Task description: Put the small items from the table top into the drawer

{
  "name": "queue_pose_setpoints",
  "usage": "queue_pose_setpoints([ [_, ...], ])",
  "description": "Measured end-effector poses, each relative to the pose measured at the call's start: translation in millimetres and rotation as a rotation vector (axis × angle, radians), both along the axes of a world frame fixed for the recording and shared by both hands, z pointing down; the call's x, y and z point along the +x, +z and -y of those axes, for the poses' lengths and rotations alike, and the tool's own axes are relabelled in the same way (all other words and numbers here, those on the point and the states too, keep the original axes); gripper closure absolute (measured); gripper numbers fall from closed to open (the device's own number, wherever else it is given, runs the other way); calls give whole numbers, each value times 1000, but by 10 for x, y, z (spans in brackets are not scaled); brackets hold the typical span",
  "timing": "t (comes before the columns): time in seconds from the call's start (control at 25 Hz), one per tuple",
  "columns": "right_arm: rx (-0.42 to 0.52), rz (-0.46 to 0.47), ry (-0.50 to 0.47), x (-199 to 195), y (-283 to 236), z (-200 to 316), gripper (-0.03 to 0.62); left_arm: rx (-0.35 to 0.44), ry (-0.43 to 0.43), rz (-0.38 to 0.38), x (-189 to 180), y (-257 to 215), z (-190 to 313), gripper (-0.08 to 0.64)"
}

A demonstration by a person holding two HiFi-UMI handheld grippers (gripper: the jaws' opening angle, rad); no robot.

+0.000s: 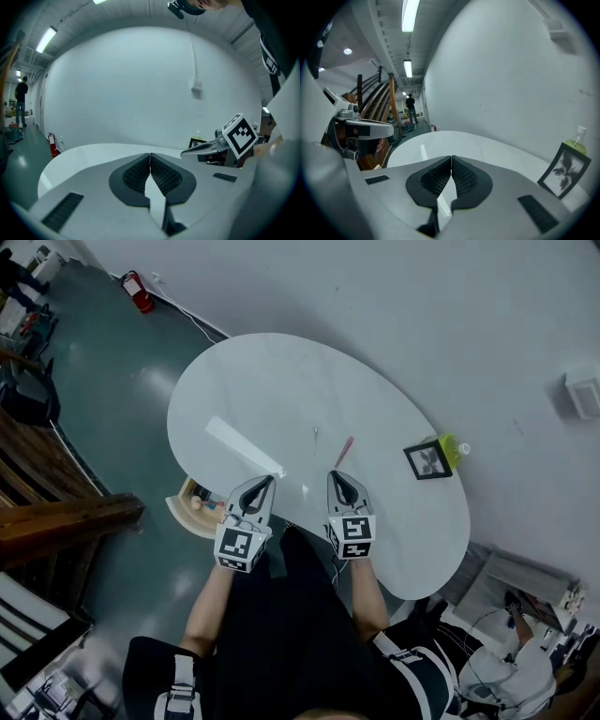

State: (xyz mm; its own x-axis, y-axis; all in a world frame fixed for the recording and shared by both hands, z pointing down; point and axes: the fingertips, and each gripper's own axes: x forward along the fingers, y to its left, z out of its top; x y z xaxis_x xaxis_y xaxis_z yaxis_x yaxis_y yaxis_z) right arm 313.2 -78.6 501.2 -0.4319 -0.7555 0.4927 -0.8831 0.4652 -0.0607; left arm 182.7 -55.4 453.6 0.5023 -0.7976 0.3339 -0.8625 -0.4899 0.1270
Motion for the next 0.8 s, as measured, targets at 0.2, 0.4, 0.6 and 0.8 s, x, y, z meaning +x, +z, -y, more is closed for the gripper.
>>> queue_pose_setpoints([
  [0.2, -54, -11, -21, 14, 410, 297, 561, -54, -1, 0, 58, 378, 256, 540],
  [0.4, -105, -14, -41, -19, 763, 465, 561, -117, -34, -8, 35, 700, 399, 540],
  [0.6, -146, -17, -56, -86, 1041, 599, 561, -175, -40, -15, 23, 1001, 489, 540],
  [0.8, -176, -22, -67, -144, 1232, 695, 561, -198, -37, -21, 27, 1164, 571, 540],
])
